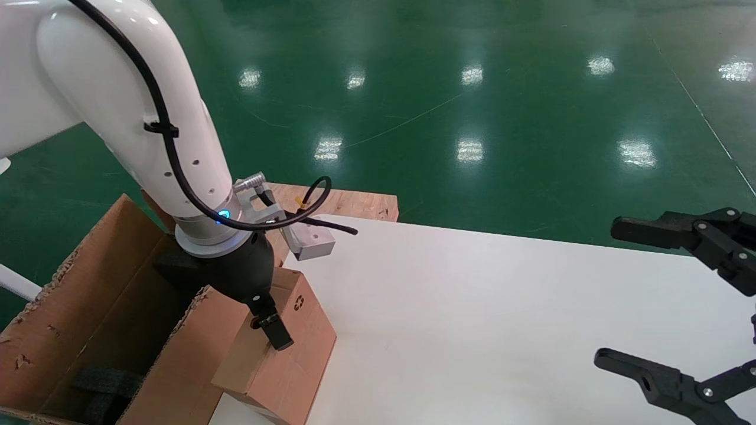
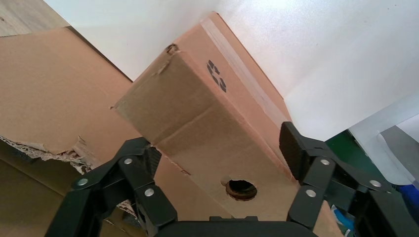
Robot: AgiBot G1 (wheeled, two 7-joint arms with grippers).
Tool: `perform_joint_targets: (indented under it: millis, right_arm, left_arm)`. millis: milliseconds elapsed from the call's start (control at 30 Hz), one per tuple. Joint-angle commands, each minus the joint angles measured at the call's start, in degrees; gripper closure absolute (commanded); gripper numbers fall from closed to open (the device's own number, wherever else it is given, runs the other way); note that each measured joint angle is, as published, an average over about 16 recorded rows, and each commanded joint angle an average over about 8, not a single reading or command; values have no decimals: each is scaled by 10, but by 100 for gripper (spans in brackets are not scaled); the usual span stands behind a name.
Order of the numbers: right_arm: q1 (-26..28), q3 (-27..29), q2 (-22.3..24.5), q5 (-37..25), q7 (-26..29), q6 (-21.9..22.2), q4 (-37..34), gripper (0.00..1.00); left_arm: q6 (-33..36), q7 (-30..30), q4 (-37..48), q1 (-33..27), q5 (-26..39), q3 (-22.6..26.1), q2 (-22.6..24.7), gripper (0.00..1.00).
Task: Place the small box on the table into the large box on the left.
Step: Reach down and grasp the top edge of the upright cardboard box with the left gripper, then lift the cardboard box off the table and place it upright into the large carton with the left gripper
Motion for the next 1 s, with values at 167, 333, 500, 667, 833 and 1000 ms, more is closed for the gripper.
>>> perform_joint_targets:
  millis: [167,333,500,667,833,1000]
  right_arm:
    - [0,0,0,0,0,0,0,0]
    - [0,0,0,0,0,0,0,0]
    - [0,0,0,0,0,0,0,0]
    - [0,0,0,0,0,0,0,0]
    - [0,0,0,0,0,0,0,0]
    - [0,0,0,0,0,0,0,0]
  left_arm:
    - [0,0,0,0,0,0,0,100]
    - [0,0,0,0,1,0,0,100]
    - [0,0,1,0,0,0,0,100]
    - [-3,4,11,-1,0,0,2,100]
    - [-20,11,26,-15,9,-7,3,100]
    - [-49,28,59,-41,18,-27,6,100]
